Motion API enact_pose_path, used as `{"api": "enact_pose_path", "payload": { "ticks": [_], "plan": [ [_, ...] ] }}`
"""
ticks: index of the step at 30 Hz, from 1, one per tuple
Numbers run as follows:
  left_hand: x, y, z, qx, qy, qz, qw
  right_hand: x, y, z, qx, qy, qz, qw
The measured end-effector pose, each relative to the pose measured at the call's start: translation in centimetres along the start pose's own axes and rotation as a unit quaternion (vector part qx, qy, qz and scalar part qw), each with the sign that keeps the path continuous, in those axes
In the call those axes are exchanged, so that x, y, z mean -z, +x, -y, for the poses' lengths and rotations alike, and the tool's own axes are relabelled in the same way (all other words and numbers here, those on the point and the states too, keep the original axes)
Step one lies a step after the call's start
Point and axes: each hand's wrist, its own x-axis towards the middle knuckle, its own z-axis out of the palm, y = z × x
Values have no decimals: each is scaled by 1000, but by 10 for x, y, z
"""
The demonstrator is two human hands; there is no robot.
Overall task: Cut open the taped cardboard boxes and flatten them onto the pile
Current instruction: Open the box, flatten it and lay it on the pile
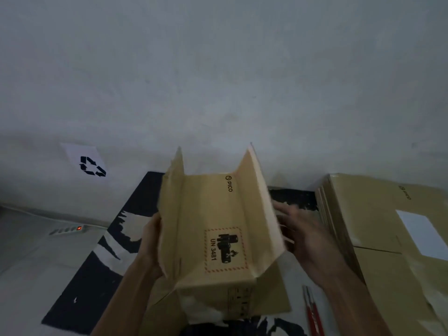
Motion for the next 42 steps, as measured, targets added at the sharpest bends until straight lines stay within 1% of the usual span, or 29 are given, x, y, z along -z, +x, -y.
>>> {"api": "enact_pose_path", "payload": {
  "ticks": [1,2,4,5,7,8,9,10,12,13,16,18,20,21,24,26,28,30,32,34,36,37,40,41,42],
  "plan": [
    [-1,3,1,6,13,10,1000,-19,1,3,36,-66,11,997],
    [0,7,2,8,34,3,999,-38,6,2,63,-140,8,988],
    [3,11,3,29,52,-3,998,-70,21,-14,79,-284,-4,955],
    [4,13,3,37,52,-6,998,-84,28,-23,77,-366,-9,928],
    [11,18,4,56,99,-31,993,-104,41,-44,53,-519,-31,853],
    [14,22,5,56,136,-54,988,-112,45,-51,46,-559,-50,826],
    [15,24,5,53,169,-70,982,-117,48,-56,48,-573,-69,815],
    [13,26,5,45,201,-91,974,-120,53,-61,53,-573,-89,813],
    [10,32,5,30,255,-118,959,-119,66,-65,57,-563,-110,817],
    [9,34,4,29,270,-129,954,-114,71,-63,51,-542,-105,832],
    [4,41,3,34,263,-154,952,-88,83,-63,4,-385,-34,922],
    [3,44,4,33,254,-159,953,-67,81,-66,2,-298,2,954],
    [2,44,5,28,265,-161,950,-49,75,-67,-17,-218,26,975],
    [1,43,5,26,278,-161,947,-42,71,-65,-24,-207,25,978],
    [-4,44,9,14,316,-161,935,-21,69,-64,-19,-260,-11,965],
    [-1,51,14,-8,318,-158,935,-20,67,-63,10,-250,-5,968],
    [-4,51,9,-5,324,-150,934,-24,66,-64,25,-226,-9,974],
    [-4,48,0,-2,309,-153,939,-24,66,-67,26,-199,7,980],
    [2,48,-9,12,281,-157,947,-20,67,-70,27,-184,44,982],
    [9,49,-16,21,261,-154,953,-15,68,-71,41,-198,78,976],
    [15,50,-20,23,252,-152,955,-11,71,-69,70,-213,85,971],
    [19,52,-20,21,249,-160,955,-9,72,-66,85,-214,65,971],
    [30,57,-26,4,217,-214,952,4,72,-62,119,-229,-30,966],
    [33,59,-28,0,204,-229,952,9,69,-61,121,-255,-41,958],
    [35,60,-30,-6,190,-239,952,12,66,-60,110,-274,-27,955]
  ]
}}
